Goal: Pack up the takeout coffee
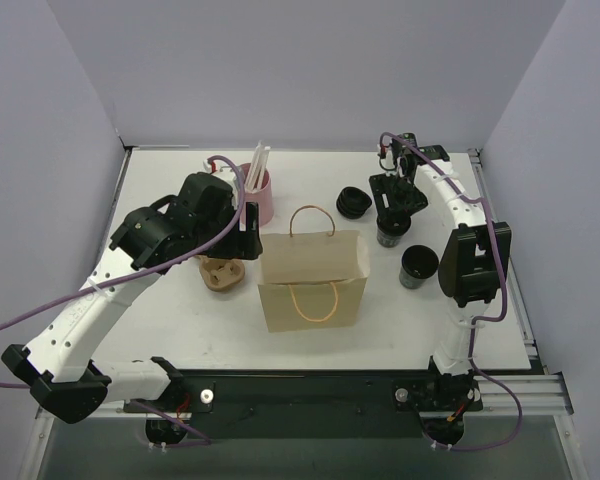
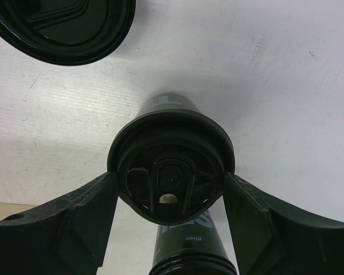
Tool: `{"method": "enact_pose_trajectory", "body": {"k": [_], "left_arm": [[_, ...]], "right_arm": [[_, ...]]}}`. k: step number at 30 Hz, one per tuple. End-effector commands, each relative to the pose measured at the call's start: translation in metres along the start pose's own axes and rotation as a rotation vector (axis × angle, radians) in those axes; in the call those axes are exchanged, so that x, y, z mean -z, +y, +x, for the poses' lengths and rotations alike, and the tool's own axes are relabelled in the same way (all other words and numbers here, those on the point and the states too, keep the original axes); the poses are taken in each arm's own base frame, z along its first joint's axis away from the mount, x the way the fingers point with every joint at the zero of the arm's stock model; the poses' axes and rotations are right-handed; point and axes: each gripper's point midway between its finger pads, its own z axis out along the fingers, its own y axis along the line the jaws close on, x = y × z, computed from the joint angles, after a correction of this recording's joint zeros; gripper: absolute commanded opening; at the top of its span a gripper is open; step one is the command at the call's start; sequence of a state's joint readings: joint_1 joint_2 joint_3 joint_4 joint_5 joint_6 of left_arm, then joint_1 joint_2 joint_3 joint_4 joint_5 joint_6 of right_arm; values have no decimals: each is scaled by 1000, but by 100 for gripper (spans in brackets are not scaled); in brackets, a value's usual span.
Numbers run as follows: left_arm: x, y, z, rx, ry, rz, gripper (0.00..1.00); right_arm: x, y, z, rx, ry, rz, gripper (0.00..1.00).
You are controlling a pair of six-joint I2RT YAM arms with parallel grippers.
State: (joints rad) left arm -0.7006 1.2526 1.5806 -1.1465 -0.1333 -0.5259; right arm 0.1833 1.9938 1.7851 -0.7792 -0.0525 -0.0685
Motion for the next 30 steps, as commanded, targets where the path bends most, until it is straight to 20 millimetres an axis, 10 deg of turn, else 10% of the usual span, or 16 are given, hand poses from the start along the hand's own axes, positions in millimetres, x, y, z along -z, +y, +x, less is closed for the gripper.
{"method": "enact_pose_trajectory", "body": {"k": [1,24,30], "left_arm": [[2,-10,-16,0,-41,40,80],[-32,-1,-10,-42,0,-40,60],[-39,8,-2,-96,8,-57,14]], "right_arm": [[8,-9,17,-5,62,74,63],[66,-6,14,-120,-33,73,51],[111,-5,10,-128,-125,75,49]]}}
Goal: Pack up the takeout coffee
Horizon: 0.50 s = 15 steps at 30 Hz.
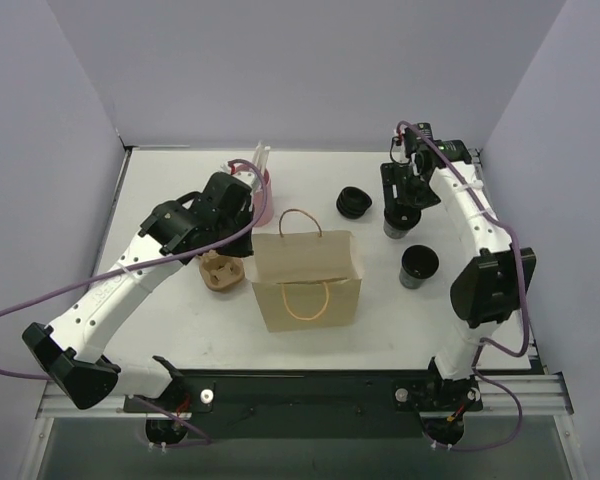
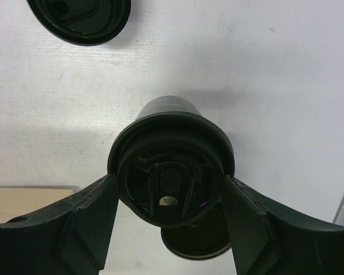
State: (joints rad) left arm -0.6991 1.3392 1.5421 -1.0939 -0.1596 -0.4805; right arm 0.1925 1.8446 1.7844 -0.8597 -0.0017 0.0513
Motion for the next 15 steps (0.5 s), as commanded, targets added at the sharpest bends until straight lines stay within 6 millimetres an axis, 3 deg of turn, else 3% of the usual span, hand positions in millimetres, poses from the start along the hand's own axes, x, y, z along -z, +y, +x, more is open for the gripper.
{"method": "enact_pose_trajectory", "body": {"k": [1,6,9,11,15], "left_arm": [[1,2,-7,-44,-49,12,1],[11,-16,-20,-45,-113,117,0],[17,-24,-27,-34,-153,168,0],[18,-26,-28,-23,-157,184,0],[19,-28,-33,-13,-169,190,0]], "right_arm": [[61,-3,2,-7,-77,20,49],[109,8,4,-15,-144,-29,48],[155,10,1,-25,-254,-53,47],[181,26,-2,-1,-318,-136,47],[240,38,-5,-9,-478,-221,45]]}}
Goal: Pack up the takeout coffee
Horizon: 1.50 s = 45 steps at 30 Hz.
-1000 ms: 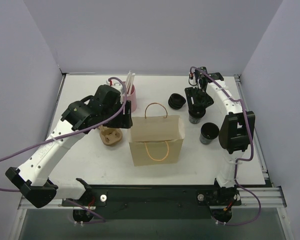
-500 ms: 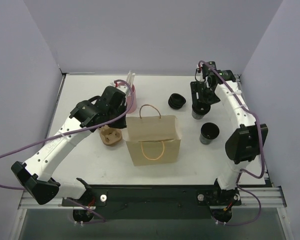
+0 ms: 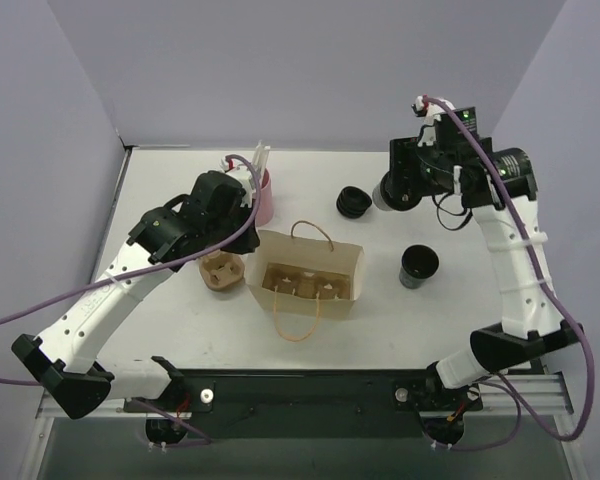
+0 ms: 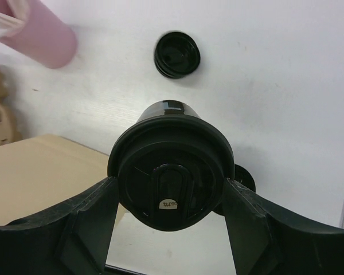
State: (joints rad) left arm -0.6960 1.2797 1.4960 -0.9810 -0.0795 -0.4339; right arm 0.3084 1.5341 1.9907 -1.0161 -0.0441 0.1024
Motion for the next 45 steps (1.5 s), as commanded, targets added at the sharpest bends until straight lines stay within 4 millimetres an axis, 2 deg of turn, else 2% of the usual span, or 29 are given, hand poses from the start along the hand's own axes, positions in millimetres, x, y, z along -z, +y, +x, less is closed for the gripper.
{"method": "enact_pose_trajectory", "body": {"k": [1,5,6,8,12,13,15,18,19,21,22,24,25,28,29,31,32,33,34,36,38,39,41,42,43,45], "left_arm": [[7,-12,-26,11,-100,65,0],[7,-12,-37,25,-135,68,0],[5,-11,-36,43,-126,59,0],[4,-10,-35,54,-113,54,0],[0,-8,-33,111,-70,38,0],[0,-9,-32,118,-63,36,0],[-4,-8,-30,130,-42,27,0],[-8,-4,-27,112,-20,12,0],[-12,-2,-26,110,-18,9,0],[-11,-2,-27,110,-27,24,0],[-12,-5,-28,108,-35,46,0],[-6,-5,-33,117,-62,58,0],[-4,-4,-34,122,-70,59,0],[3,-11,-41,127,-91,109,0],[2,-14,-38,122,-83,128,0],[9,-21,-44,99,-139,188,0],[11,-28,-43,88,-148,233,0],[14,-31,-38,67,-156,266,0],[17,-35,-45,55,-196,297,0],[23,-39,-40,31,-212,337,0],[27,-43,-43,19,-248,371,0],[32,-46,-42,14,-266,393,0],[37,-48,-40,17,-280,417,0],[36,-51,-35,8,-273,443,0],[37,-53,-32,3,-275,462,0],[48,-59,-30,-16,-312,524,0]], "right_arm": [[70,19,-16,-26,-150,-94,44],[112,41,-32,-12,-286,-198,43],[125,46,-32,-11,-319,-235,43],[140,54,-37,-8,-372,-290,43],[178,84,-30,43,-441,-482,43],[187,97,-26,65,-446,-563,43],[205,107,-26,73,-497,-633,43],[219,123,-25,75,-530,-727,41],[211,133,-17,74,-498,-758,41],[216,144,-17,49,-510,-818,41],[205,156,-6,58,-465,-844,41],[199,168,1,65,-449,-858,41],[200,182,13,101,-420,-895,41],[178,187,25,150,-389,-794,40],[172,194,38,191,-350,-779,40],[157,191,42,236,-355,-686,40],[150,197,54,282,-328,-663,40],[141,192,53,301,-340,-590,40],[135,191,58,357,-335,-557,40],[126,201,77,468,-306,-523,40],[105,191,88,584,-292,-381,39],[96,192,102,645,-274,-338,39],[86,186,108,701,-276,-253,38],[81,188,121,747,-263,-235,38],[77,183,122,763,-270,-190,38],[69,185,139,816,-256,-170,38]]}}
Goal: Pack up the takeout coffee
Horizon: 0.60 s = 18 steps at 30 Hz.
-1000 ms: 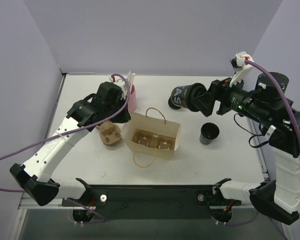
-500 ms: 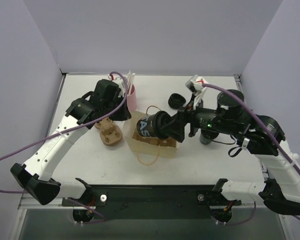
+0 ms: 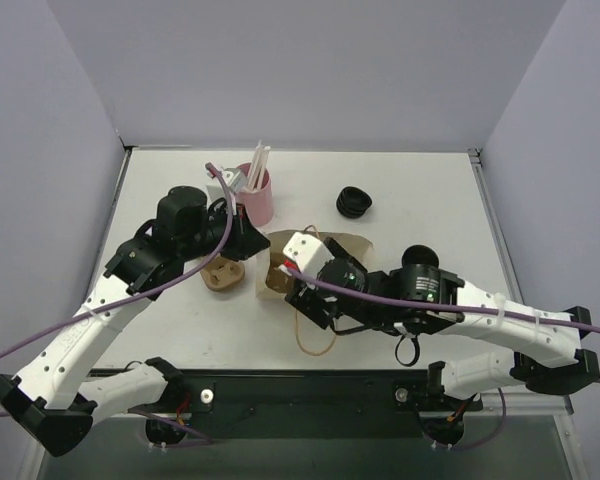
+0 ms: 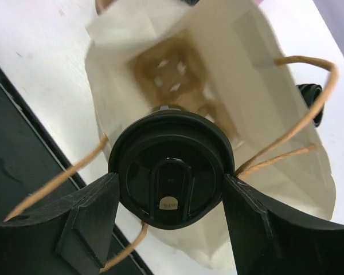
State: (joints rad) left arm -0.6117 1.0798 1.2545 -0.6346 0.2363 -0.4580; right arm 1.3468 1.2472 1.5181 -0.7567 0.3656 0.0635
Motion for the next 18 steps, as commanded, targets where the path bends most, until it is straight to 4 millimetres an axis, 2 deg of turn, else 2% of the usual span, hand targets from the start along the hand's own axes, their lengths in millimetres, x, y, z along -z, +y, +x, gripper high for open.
{"method": "enact_pose_trajectory", "body": {"k": [1,4,11,18], "left_arm": [[10,-28,-9,-69,-105,181,0],[12,-25,3,-91,-94,190,0],[15,-17,19,-118,-69,173,0],[16,-15,11,-121,-69,136,0]], "right_arm": [[-6,-17,29,161,71,190,38],[-8,-5,36,204,82,168,38],[-15,-5,47,253,80,230,38],[-18,-13,29,308,43,226,38]]}}
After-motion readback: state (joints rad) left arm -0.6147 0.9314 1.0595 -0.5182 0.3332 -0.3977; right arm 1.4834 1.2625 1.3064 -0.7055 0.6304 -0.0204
